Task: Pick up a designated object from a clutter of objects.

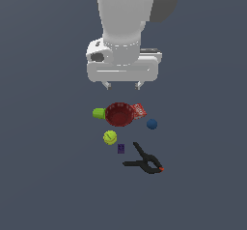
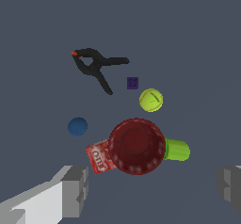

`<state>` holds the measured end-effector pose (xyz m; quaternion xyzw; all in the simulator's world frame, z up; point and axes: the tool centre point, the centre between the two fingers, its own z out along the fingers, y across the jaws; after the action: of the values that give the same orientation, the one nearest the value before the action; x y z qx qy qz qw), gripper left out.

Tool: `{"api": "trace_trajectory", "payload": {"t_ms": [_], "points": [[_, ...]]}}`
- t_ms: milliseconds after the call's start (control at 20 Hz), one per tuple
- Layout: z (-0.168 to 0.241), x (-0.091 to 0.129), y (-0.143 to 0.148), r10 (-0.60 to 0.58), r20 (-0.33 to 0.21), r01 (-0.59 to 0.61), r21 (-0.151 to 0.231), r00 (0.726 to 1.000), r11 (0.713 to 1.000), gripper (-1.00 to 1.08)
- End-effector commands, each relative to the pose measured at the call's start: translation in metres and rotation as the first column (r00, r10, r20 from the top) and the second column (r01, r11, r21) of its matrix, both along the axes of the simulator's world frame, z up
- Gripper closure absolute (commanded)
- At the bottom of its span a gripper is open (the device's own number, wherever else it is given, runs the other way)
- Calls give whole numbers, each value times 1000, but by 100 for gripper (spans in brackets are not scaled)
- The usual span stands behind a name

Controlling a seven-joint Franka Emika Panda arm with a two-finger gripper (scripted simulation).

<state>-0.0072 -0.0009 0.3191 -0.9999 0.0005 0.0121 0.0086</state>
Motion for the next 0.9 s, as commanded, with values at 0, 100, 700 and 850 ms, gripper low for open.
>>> {"api": "trace_trajectory", "payload": {"t_ms": [0, 100, 700, 850], "points": [[0, 0, 0, 0, 0, 0, 0, 1000, 1000, -92], [2, 1, -3, -1, 3, 1, -1, 1000, 1000, -92], [17, 6, -27, -13, 35, 13, -11, 999, 1000, -92], [13, 7, -25, -6, 35, 7, -13, 999, 1000, -92]]}}
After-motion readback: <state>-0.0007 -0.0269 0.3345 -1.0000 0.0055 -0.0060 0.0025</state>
